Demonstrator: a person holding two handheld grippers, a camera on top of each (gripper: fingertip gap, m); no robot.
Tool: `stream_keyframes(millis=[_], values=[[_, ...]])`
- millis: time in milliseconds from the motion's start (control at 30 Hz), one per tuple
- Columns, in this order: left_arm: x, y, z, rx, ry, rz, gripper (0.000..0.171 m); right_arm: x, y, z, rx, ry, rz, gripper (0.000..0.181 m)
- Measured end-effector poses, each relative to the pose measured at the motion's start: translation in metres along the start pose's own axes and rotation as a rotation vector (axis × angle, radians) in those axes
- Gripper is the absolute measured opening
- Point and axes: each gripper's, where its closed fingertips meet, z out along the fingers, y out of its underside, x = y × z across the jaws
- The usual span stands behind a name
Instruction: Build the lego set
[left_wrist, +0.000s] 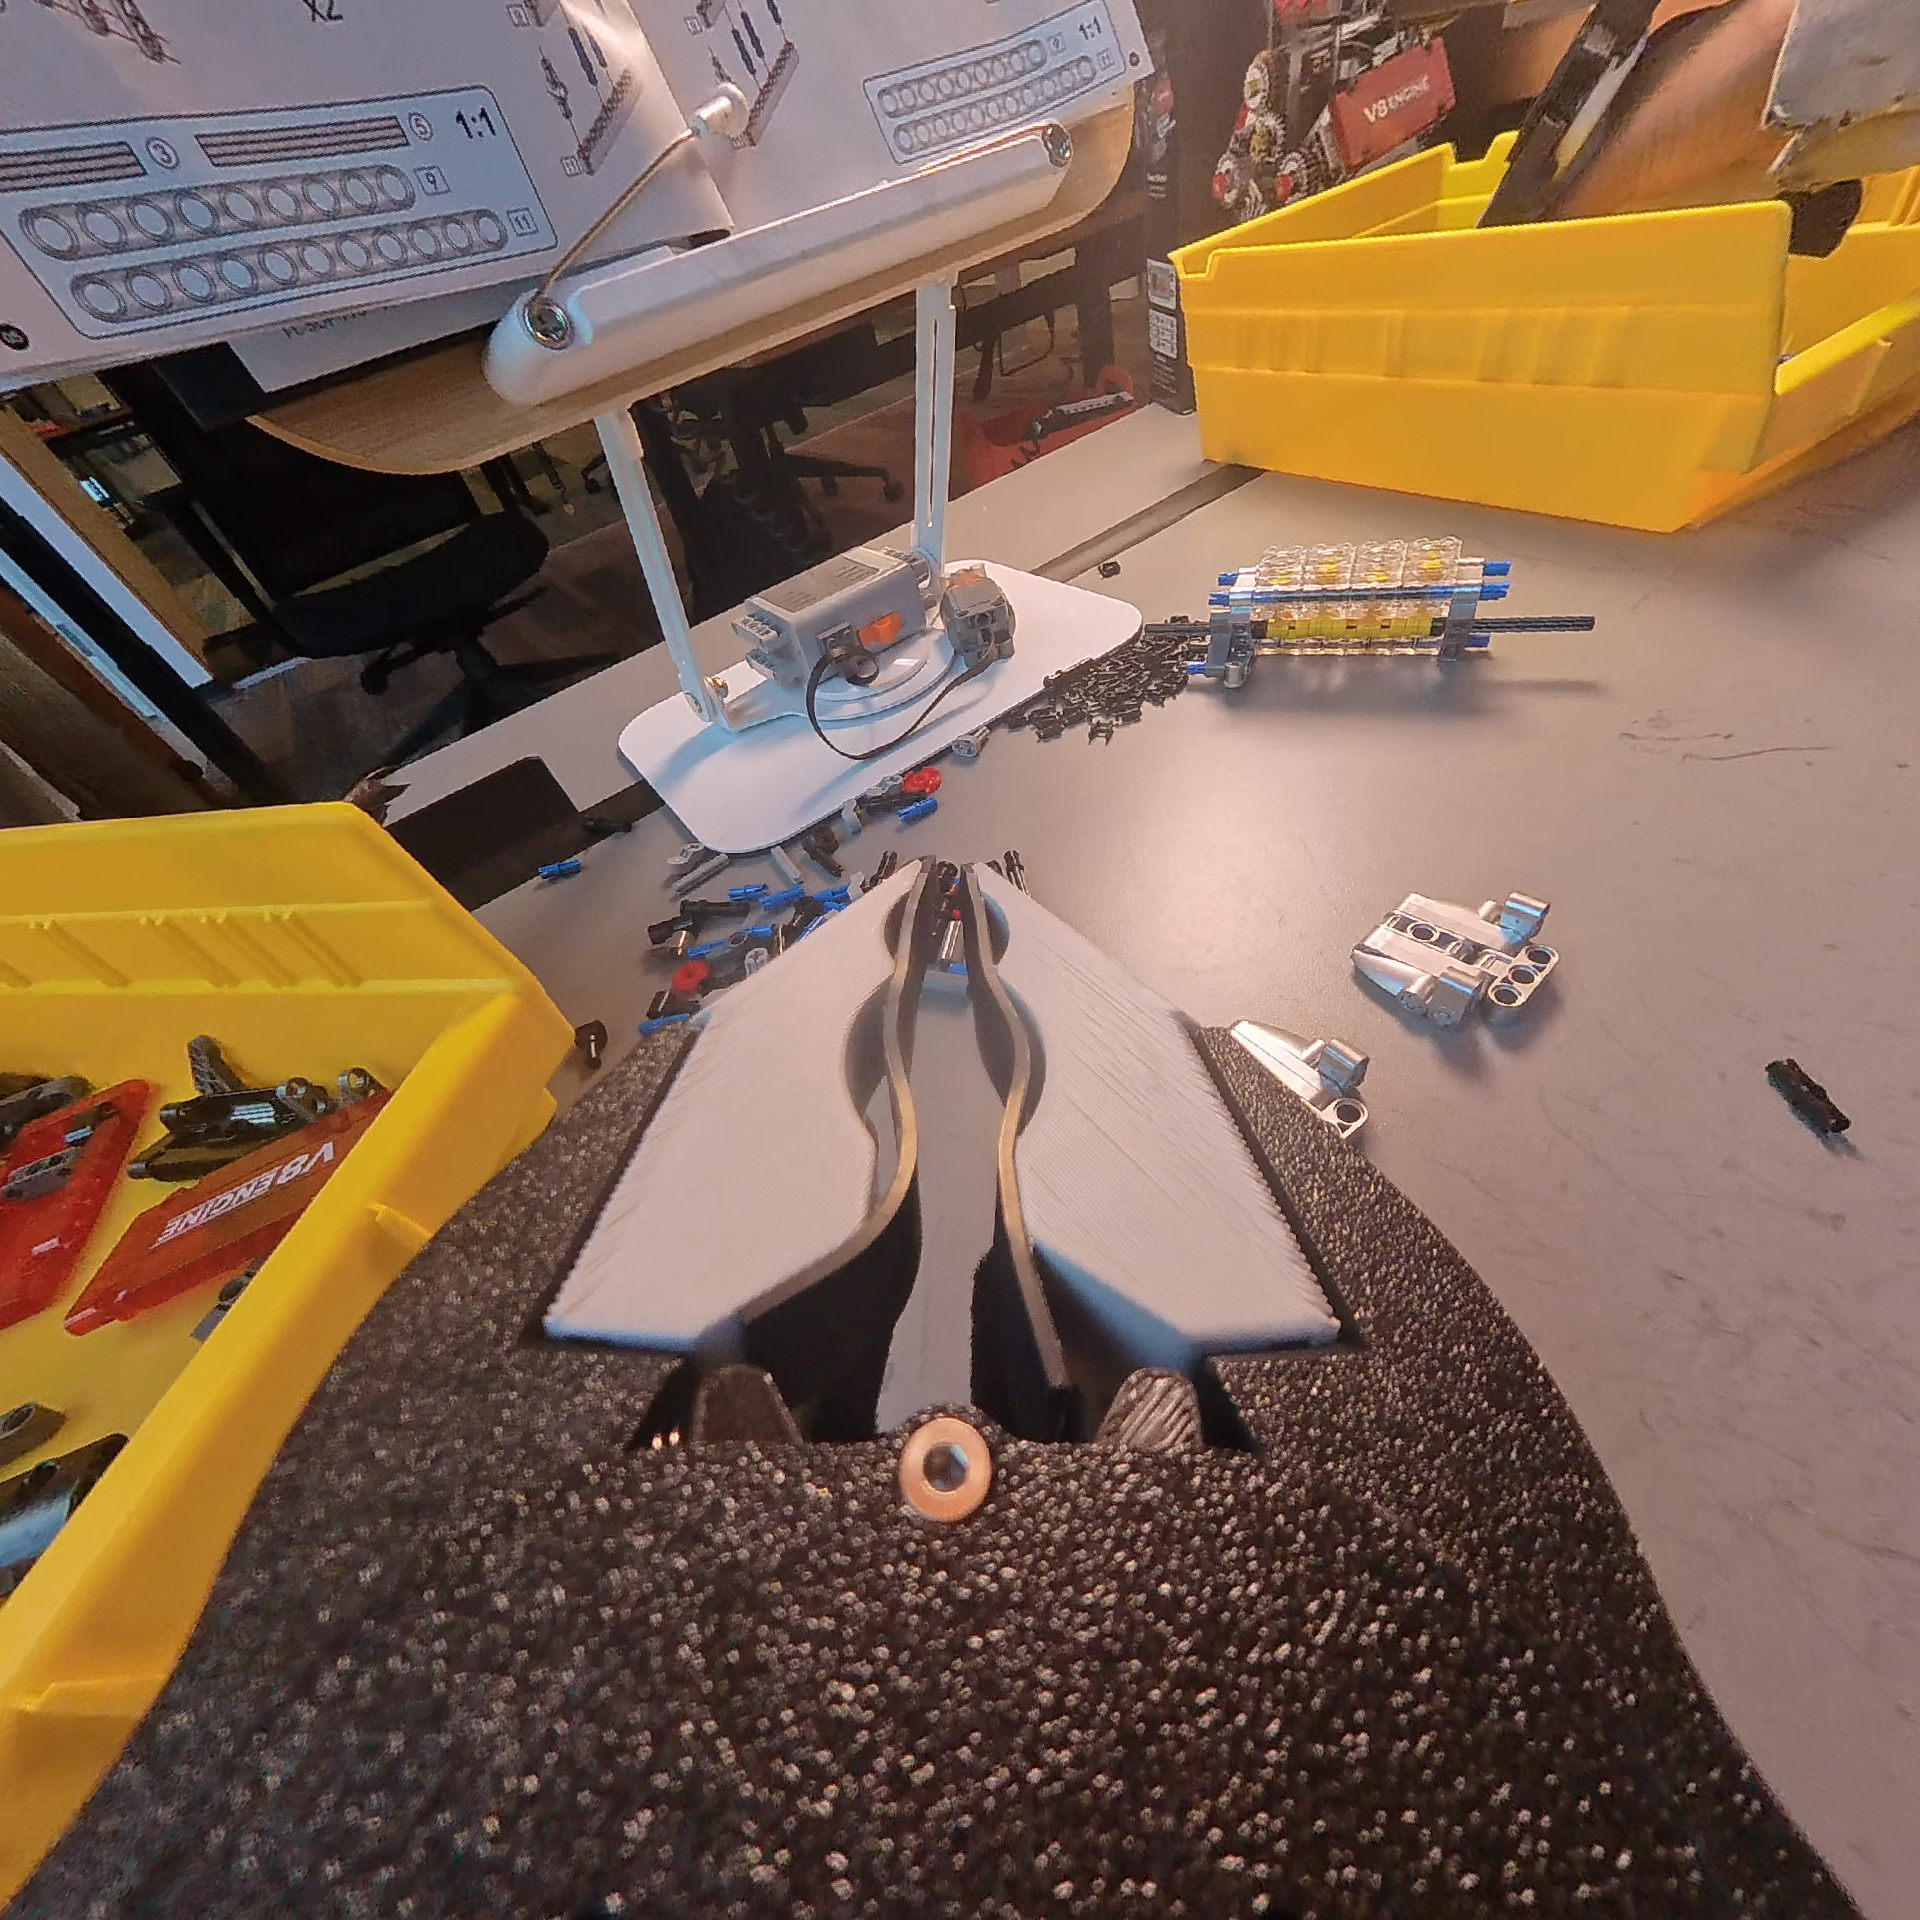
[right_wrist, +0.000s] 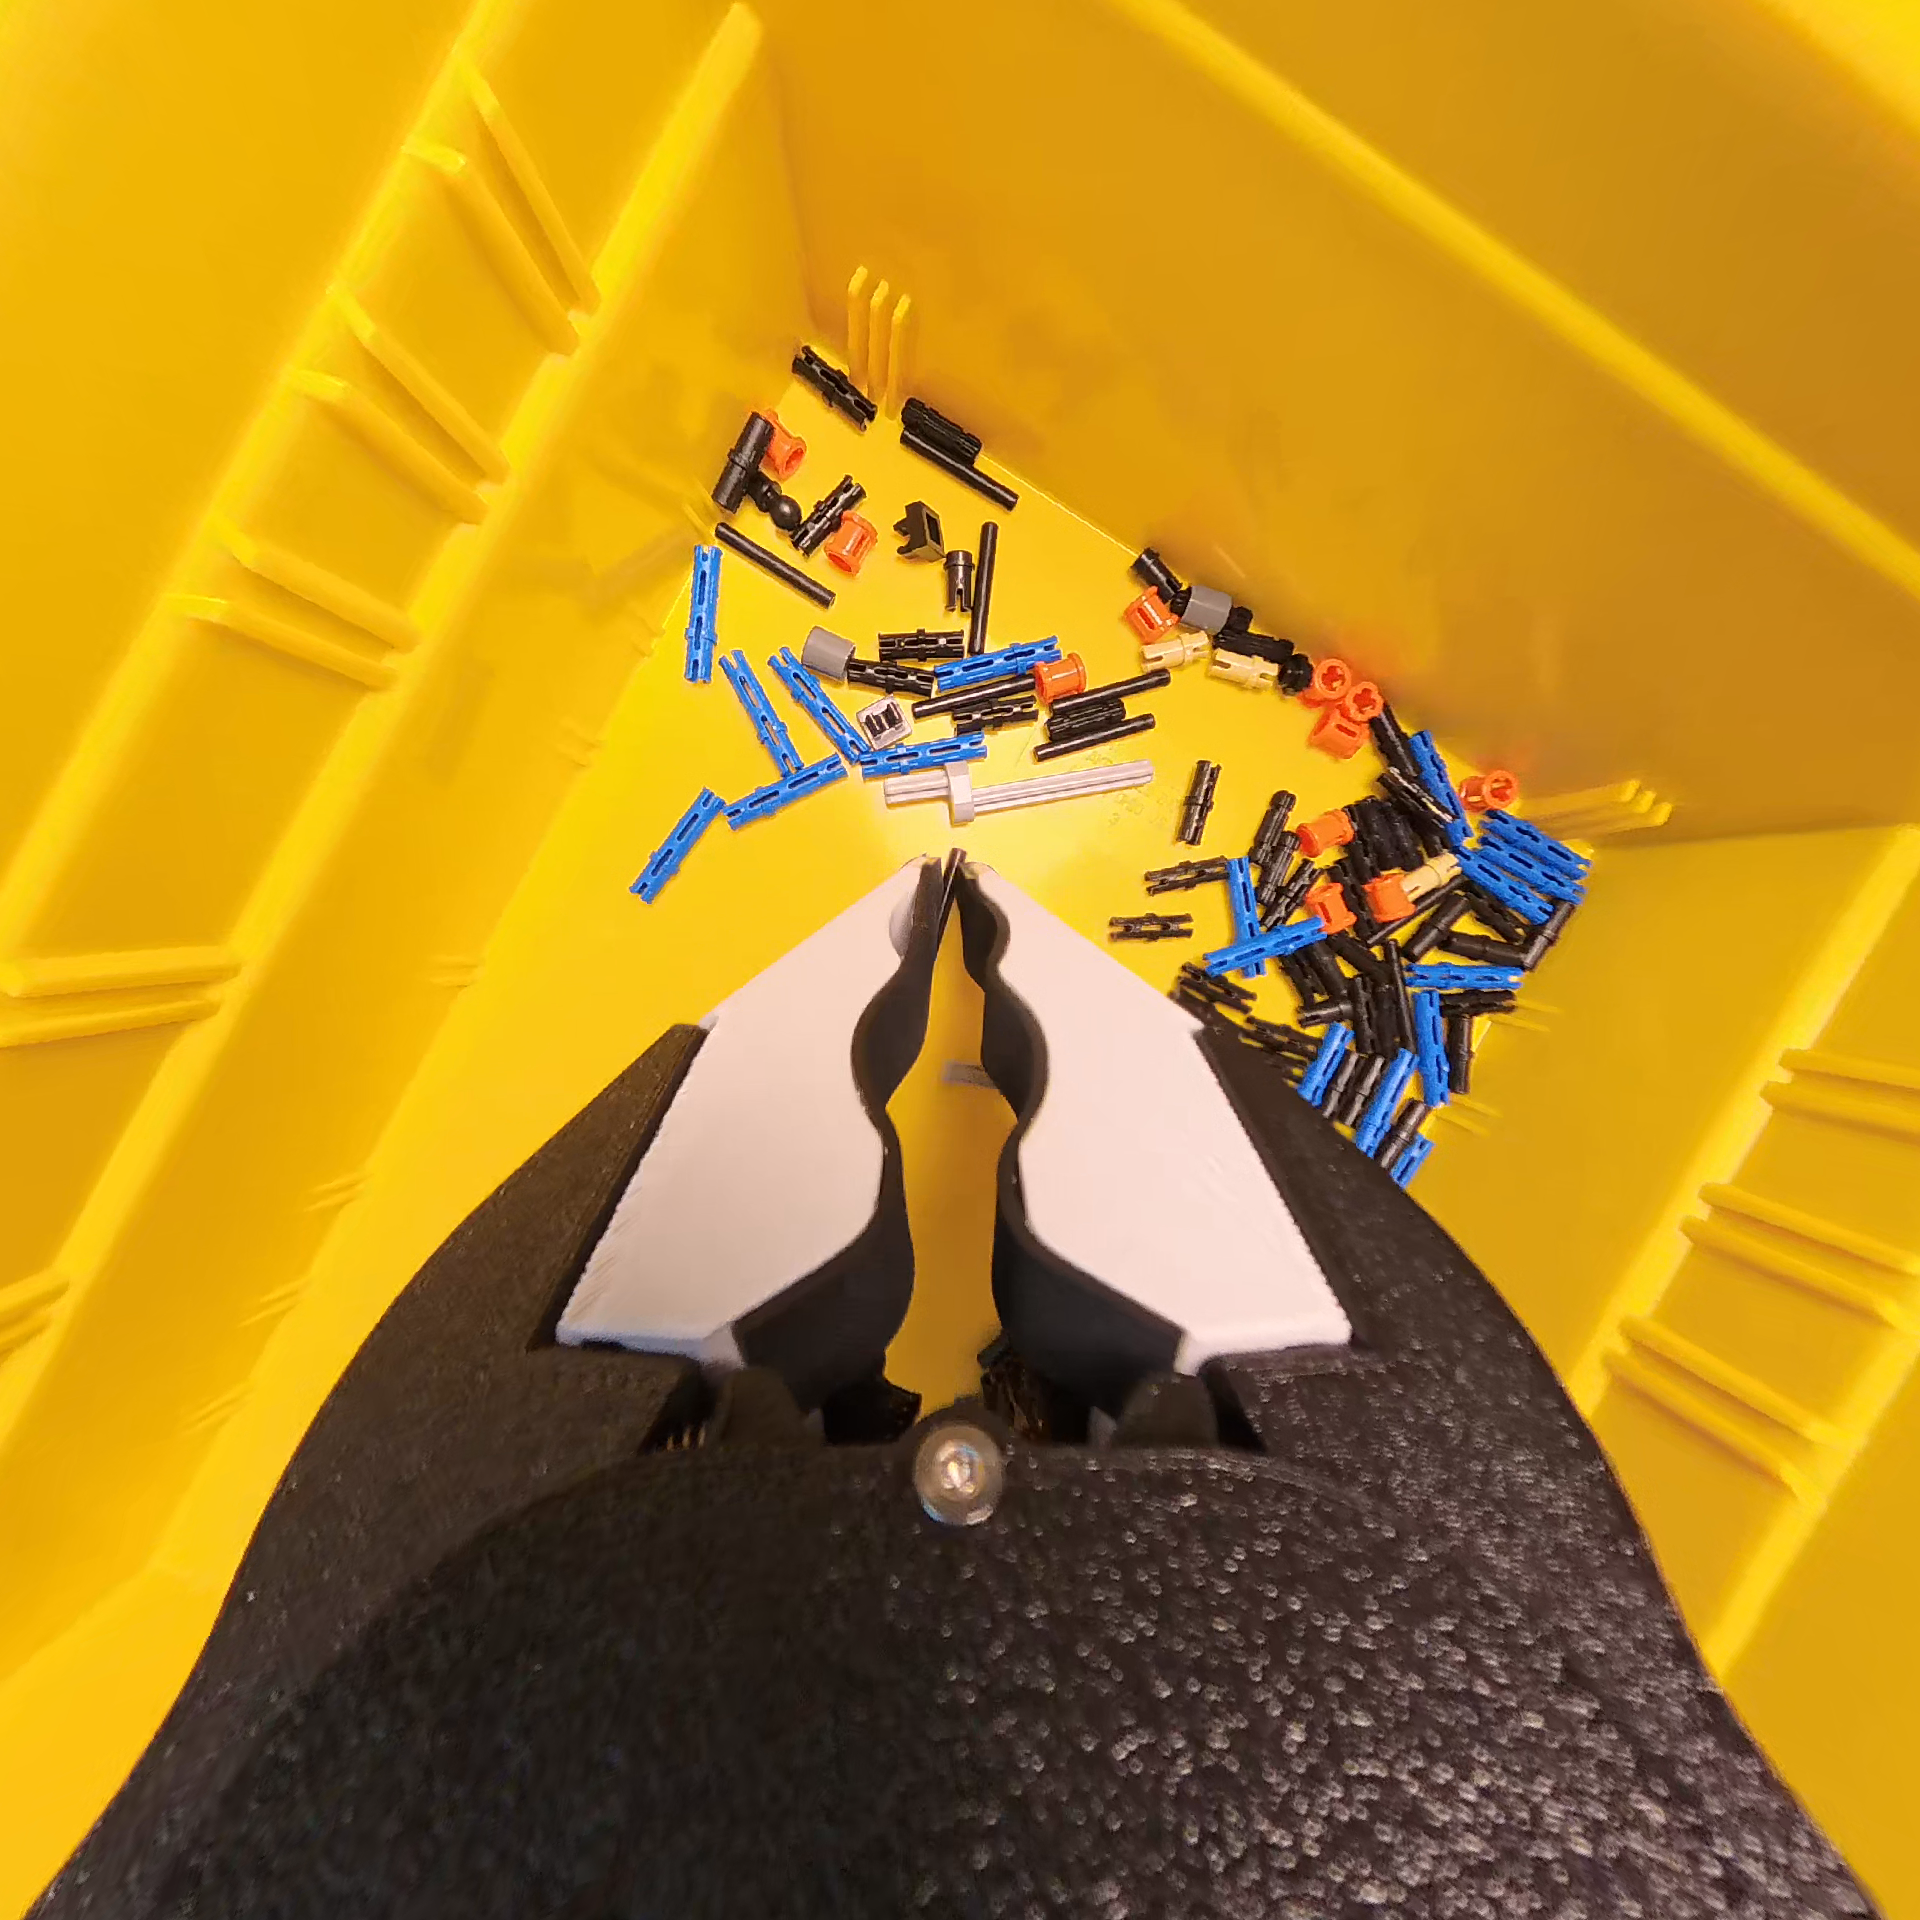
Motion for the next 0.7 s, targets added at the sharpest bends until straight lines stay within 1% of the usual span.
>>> stream_keyframes(millis=[133,200,267,367,433,500,533,567,600,633,700], values=[[0.001,-0.001,0.000,0.001,0.003,0.003,0.002,0.000,0.004,-0.004,-0.002,0.016,-0.020,0.000],[0.001,-0.001,0.000,0.003,0.004,0.004,0.002,-0.002,-0.001,-0.013,0.043,0.015,-0.031,0.000],[0.002,-0.002,-0.001,0.006,0.004,0.006,0.002,-0.012,-0.011,-0.035,0.127,-0.002,-0.049,0.000],[0.003,-0.005,-0.002,0.016,0.012,0.005,0.002,-0.036,-0.024,-0.083,0.238,-0.008,-0.135,0.000],[0.006,-0.007,-0.001,0.022,0.019,0.012,0.002,-0.052,-0.027,-0.113,0.280,0.013,-0.206,0.000],[0.009,-0.008,-0.001,0.025,0.029,0.017,0.002,-0.056,-0.026,-0.128,0.283,0.051,-0.267,0.000],[0.011,-0.008,-0.001,0.026,0.034,0.021,0.002,-0.055,-0.025,-0.127,0.268,0.062,-0.285,0.000],[0.013,-0.009,0.000,0.026,0.038,0.027,0.002,-0.052,-0.022,-0.119,0.237,0.058,-0.283,0.004],[0.014,-0.009,0.000,0.026,0.039,0.035,0.002,-0.047,-0.019,-0.107,0.201,0.049,-0.268,0.013],[0.015,-0.008,-0.001,0.025,0.036,0.045,0.002,-0.038,-0.016,-0.092,0.167,0.055,-0.258,0.016],[0.013,-0.007,-0.002,0.021,0.026,0.063,0.002,-0.018,-0.007,-0.061,0.095,0.079,-0.238,0.016]])
